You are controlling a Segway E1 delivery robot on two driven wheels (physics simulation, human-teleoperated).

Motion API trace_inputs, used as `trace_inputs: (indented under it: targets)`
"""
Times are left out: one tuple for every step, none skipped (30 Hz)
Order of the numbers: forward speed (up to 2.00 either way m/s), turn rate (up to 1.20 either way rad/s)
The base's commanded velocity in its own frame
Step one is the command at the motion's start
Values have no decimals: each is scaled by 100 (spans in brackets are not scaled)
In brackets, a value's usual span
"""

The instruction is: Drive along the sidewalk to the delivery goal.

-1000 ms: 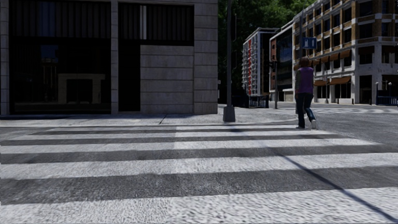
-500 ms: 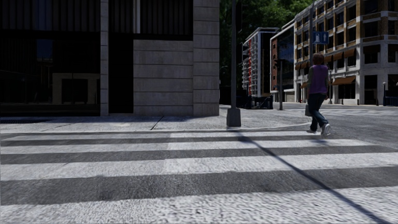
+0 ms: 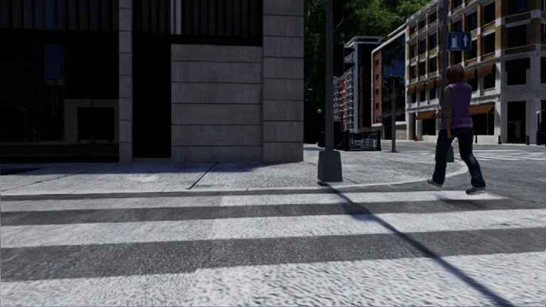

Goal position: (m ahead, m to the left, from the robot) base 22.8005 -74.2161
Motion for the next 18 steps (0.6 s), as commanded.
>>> trace_inputs:
  targets:
    - [200, 0]
    - [200, 0]
    - [200, 0]
    - [200, 0]
    - [200, 0]
    - [200, 0]
    - [200, 0]
    - [200, 0]
    - [200, 0]
    - [200, 0]
    - [200, 0]
    - [200, 0]
    - [200, 0]
    - [200, 0]
    - [200, 0]
    - [200, 0]
    - [200, 0]
    - [200, 0]
